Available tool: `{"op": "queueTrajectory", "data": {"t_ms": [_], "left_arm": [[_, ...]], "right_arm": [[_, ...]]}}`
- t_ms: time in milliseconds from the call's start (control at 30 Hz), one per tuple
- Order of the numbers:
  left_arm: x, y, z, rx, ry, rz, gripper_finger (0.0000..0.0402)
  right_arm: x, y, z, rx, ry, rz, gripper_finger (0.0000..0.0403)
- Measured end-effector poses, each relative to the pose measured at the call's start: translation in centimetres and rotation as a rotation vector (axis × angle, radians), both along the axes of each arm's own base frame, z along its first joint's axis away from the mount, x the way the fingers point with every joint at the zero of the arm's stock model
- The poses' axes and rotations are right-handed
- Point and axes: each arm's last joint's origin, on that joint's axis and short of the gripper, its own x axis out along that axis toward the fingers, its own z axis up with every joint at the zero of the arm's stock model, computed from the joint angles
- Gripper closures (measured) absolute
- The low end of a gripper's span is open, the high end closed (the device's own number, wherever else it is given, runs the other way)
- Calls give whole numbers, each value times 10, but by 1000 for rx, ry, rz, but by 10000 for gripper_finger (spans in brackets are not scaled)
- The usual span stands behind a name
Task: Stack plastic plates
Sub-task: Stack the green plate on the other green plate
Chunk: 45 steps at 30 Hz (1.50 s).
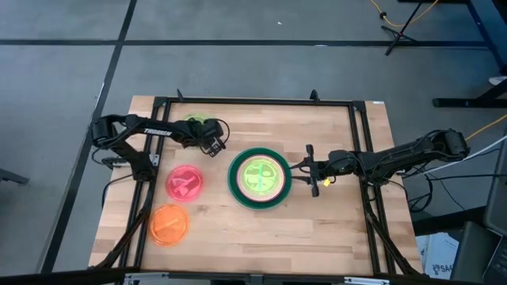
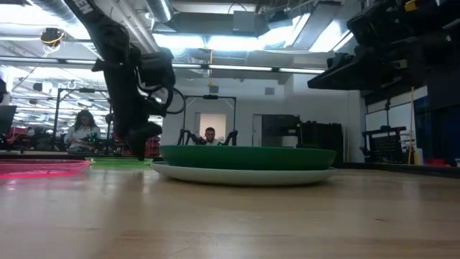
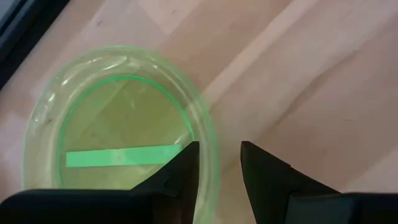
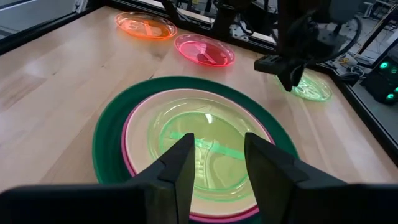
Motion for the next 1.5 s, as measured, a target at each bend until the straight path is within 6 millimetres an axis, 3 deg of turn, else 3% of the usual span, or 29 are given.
{"op": "queueTrajectory", "data": {"t_ms": [367,700,867,1233,1500], "left_arm": [[1,4,-14,16,72,19,296],[0,5,-15,52,106,19,391],[2,2,-13,68,122,4,395],[32,-17,22,135,169,-95,399],[63,-45,54,194,114,-269,397]], "right_arm": [[0,0,0,8,4,-2,269],[0,0,0,8,5,-2,269],[0,0,0,8,5,-2,269],[0,0,0,14,5,-21,269],[-1,-1,-2,12,25,-28,269]]}}
